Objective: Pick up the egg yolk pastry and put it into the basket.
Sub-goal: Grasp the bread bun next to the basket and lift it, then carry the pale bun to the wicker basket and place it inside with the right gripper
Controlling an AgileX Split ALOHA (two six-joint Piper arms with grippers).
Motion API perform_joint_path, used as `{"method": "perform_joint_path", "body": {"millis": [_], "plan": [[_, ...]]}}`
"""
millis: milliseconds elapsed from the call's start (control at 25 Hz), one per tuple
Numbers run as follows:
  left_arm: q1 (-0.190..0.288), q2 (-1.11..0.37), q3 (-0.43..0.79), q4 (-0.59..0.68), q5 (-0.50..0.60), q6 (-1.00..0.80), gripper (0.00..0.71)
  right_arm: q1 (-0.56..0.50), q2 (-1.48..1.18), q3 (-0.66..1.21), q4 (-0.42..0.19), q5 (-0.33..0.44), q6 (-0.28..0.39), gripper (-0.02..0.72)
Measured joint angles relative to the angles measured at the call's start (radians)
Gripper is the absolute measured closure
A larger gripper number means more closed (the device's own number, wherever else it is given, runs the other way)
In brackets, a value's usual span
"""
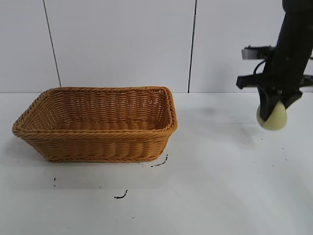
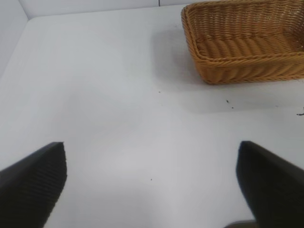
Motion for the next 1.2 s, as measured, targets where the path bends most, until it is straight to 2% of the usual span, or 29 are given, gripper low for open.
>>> {"method": "perform_joint_path", "body": {"millis": [160,400,560,800,1040,1200], "plan": [[0.0,0.0,0.0,0.0,0.0,0.0,0.014,0.0,-0.014,-0.14,0.0,0.069,0.005,0.552],[0.0,0.0,0.0,0.0,0.0,0.0,0.014,0.026,-0.014,-0.237,-0.006,0.074,0.014,0.553],[0.0,0.0,0.0,0.0,0.0,0.0,0.014,0.097,-0.014,-0.265,-0.012,0.07,0.021,0.553],[0.0,0.0,0.0,0.0,0.0,0.0,0.014,0.279,-0.014,-0.288,-0.012,-0.007,0.034,0.553],[0.0,0.0,0.0,0.0,0.0,0.0,0.014,0.473,0.026,-0.294,-0.012,-0.121,0.043,0.553],[0.0,0.0,0.0,0.0,0.0,0.0,0.014,0.559,0.101,-0.297,-0.012,-0.205,0.055,0.553]]}}
